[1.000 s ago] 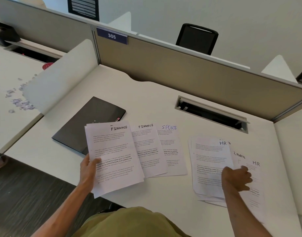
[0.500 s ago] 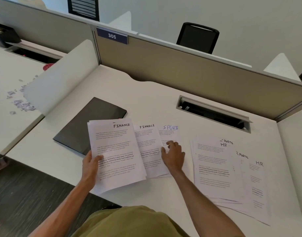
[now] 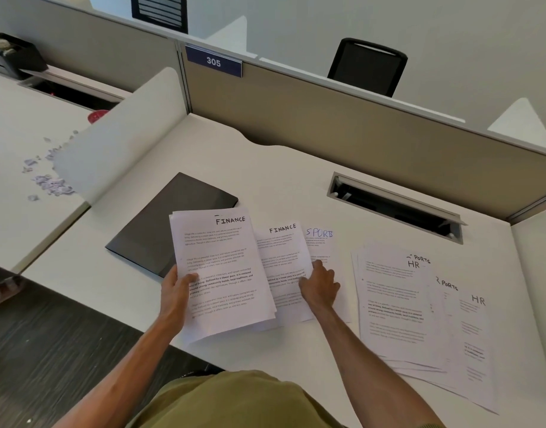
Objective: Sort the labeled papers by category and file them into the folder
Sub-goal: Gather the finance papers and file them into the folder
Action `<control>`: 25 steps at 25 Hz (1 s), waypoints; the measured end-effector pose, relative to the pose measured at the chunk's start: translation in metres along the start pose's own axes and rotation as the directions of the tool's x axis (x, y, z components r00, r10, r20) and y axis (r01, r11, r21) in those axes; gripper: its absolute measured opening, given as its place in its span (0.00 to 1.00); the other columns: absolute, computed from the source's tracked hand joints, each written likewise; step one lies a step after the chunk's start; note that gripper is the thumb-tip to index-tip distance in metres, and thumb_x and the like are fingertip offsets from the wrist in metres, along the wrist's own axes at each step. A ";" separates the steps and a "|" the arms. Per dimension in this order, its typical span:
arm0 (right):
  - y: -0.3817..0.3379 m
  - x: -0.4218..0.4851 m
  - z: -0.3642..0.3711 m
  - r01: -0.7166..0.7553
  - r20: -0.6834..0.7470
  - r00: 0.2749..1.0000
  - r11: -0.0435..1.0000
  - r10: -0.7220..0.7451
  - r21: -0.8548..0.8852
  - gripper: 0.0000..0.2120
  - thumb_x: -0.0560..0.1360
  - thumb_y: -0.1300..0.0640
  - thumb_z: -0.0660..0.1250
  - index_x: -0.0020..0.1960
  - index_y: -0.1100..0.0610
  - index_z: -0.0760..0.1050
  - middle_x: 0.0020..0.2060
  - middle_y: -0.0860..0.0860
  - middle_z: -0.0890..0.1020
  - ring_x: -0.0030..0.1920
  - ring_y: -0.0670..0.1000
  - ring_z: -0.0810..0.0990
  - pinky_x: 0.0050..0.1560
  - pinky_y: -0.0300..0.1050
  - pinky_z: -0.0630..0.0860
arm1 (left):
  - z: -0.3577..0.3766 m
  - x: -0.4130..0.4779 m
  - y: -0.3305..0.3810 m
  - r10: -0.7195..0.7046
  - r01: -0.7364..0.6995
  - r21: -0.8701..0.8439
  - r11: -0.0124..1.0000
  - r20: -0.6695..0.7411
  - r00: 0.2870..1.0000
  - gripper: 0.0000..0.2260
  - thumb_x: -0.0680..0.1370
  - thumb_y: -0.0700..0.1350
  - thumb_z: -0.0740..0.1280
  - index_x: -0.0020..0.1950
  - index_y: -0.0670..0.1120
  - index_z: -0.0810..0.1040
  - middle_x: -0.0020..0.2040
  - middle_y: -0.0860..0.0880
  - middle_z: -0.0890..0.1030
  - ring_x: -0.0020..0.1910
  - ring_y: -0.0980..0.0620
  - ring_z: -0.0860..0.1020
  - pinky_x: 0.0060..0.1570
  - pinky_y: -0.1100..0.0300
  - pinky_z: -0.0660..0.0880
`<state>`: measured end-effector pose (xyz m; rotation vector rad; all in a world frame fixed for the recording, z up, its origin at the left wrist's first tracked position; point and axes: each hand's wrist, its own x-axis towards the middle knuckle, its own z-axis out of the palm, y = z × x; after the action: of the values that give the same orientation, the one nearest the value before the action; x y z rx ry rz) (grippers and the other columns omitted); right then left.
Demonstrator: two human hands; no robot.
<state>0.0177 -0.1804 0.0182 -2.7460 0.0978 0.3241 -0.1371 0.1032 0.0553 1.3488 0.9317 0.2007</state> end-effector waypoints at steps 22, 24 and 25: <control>0.113 0.035 -0.077 -0.249 0.068 0.902 0.386 0.427 0.888 0.08 0.77 0.64 0.72 0.40 0.55 0.80 0.42 0.53 0.83 0.46 0.54 0.80 0.48 0.45 0.76 | 0.030 -0.002 0.006 -0.038 0.039 -0.027 0.999 0.029 0.999 0.16 0.81 0.35 0.66 0.68 0.44 0.78 0.58 0.49 0.84 0.51 0.45 0.84 0.45 0.51 0.80; 0.102 0.031 -0.078 -0.242 0.110 0.929 0.355 0.352 0.903 0.07 0.77 0.64 0.73 0.42 0.56 0.81 0.42 0.54 0.84 0.45 0.54 0.80 0.49 0.46 0.76 | 0.039 -0.005 0.007 -0.042 0.043 -0.014 0.999 0.062 0.997 0.16 0.81 0.35 0.66 0.67 0.46 0.77 0.58 0.49 0.84 0.52 0.44 0.84 0.45 0.51 0.80; 0.095 0.028 -0.081 -0.239 0.125 0.941 0.357 0.313 0.903 0.06 0.76 0.65 0.73 0.42 0.56 0.82 0.42 0.53 0.83 0.44 0.53 0.79 0.48 0.46 0.75 | 0.044 -0.006 0.007 -0.043 0.044 -0.006 0.999 0.078 0.996 0.16 0.81 0.35 0.66 0.67 0.46 0.77 0.58 0.49 0.85 0.52 0.44 0.84 0.45 0.51 0.80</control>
<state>0.0518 -0.2989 0.0510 -1.5827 0.5902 0.1669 -0.1088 0.0690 0.0618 1.3189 0.8928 0.1171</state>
